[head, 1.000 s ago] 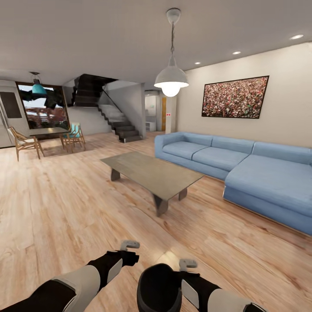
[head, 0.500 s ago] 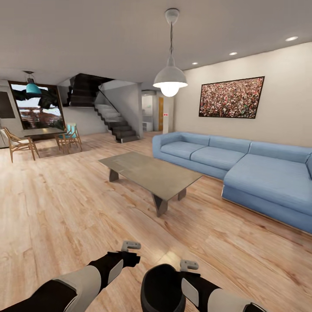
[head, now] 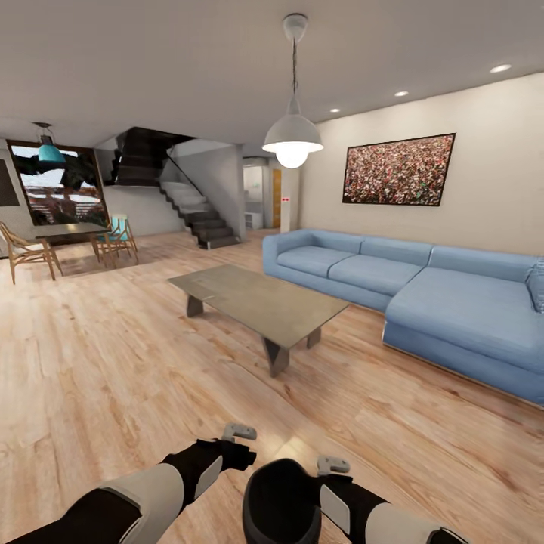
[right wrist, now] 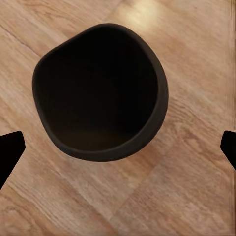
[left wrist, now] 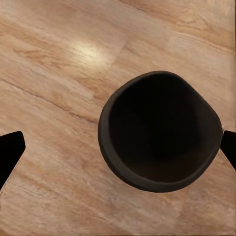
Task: Place each of the two pumpkins and all three candles from the living room inside a cabinet in the living room (use any cabinet), then make sure every cabinet is closed, and position the cauldron so it is next to a table in the living room.
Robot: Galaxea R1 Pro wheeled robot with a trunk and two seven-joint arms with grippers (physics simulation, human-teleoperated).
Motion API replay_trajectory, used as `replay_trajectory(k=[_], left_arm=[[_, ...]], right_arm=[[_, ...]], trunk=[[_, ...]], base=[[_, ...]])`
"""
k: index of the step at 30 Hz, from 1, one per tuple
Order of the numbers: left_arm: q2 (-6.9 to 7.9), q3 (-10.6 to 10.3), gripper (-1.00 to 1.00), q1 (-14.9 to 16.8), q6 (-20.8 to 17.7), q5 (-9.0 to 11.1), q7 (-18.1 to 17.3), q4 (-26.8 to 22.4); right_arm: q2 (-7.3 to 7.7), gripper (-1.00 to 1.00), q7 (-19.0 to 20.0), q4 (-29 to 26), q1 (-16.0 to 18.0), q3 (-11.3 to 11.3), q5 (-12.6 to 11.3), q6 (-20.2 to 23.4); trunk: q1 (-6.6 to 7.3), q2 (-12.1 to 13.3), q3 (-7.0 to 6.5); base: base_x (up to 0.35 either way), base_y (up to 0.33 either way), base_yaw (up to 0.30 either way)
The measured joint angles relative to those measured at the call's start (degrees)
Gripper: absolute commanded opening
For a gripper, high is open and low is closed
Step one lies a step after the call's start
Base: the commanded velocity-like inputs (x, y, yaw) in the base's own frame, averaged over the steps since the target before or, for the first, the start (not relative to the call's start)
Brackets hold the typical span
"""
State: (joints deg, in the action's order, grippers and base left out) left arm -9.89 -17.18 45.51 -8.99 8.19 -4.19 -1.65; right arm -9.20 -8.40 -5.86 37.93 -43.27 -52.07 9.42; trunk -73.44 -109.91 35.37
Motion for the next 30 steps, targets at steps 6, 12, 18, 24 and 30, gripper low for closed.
replay_trajectory(k=[6,12,18,24,30], left_arm=[[-0.1,0.0,1.0,0.0,-5.7,-2.3,-2.4,-0.8],[-0.1,-0.1,1.0,0.0,-7.9,-2.8,-6.9,-3.5],[-0.1,-0.1,1.0,0.0,-10.1,-4.0,-7.1,-5.1],[0.53,0.3,1.0,0.0,-9.9,-4.2,-6.4,-5.4],[0.63,0.7,1.0,0.0,-9.8,-3.9,-0.5,-5.1]], right_arm=[[1.01,1.0,-0.1,0.0,0.2,0.0,0.0,0.1],[1.39,1.0,-0.1,0.0,0.3,0.1,0.0,0.1],[1.52,1.0,0.0,-0.2,0.4,0.0,0.1,0.3],[1.45,1.0,0.0,-0.6,0.7,-0.1,0.7,3.0],[1.44,1.0,0.0,-0.6,1.8,-0.3,1.0,3.4]], trunk=[[-1.32,-2.4,1.08],[-2.64,-4.8,2.15],[-3.95,-7.2,3.23],[-5.27,-9.6,4.31],[-6.59,-12.0,5.51]], base=[[0.0,0.0,-0.283],[0.0,0.0,-0.093],[0.0,0.0,-0.009],[0.0,0.0,0.0],[0.0,0.0,0.076]])
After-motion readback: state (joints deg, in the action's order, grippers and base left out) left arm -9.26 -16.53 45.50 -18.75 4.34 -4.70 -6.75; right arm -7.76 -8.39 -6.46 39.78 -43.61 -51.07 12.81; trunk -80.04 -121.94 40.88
